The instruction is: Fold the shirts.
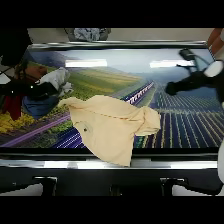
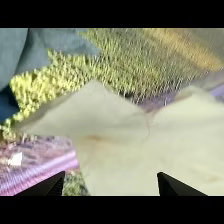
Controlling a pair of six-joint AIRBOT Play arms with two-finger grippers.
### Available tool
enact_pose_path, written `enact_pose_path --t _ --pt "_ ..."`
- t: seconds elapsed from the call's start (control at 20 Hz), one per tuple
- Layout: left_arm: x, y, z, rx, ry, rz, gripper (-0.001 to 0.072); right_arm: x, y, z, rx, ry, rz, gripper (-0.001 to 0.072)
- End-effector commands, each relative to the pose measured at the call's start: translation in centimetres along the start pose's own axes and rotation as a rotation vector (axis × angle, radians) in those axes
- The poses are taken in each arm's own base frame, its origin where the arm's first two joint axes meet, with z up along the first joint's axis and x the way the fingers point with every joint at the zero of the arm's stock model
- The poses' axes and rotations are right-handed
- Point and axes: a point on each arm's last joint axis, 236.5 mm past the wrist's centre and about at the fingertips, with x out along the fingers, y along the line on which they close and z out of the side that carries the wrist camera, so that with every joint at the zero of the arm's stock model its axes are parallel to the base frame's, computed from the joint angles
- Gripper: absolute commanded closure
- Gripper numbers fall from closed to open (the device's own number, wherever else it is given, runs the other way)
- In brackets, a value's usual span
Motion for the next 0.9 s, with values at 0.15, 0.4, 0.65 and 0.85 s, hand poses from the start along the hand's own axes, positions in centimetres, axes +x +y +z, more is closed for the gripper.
enact_pose_path --t 0.15,0.4,0.65,0.85 --pt "5.4 -2.5 -22.2 -0.052 0.379 -0.057 -0.0002 -1.6 -4.5 -13.7 0.261 0.308 0.143 0.0031" --pt "10.2 -8.2 -30.9 -0.195 0.396 -0.224 -0.0001 2.7 1.4 -15.4 0.171 0.354 0.304 -0.0002" --pt "12.9 -11.3 -33.3 -0.218 0.399 -0.226 0.0071 5.5 5.9 -14.9 0.069 0.377 0.409 -0.0002" --pt "14.3 -11.7 -32.0 -0.223 0.340 -0.211 0.0462 7.7 8.7 -14.3 0.037 0.385 0.483 -0.0003"
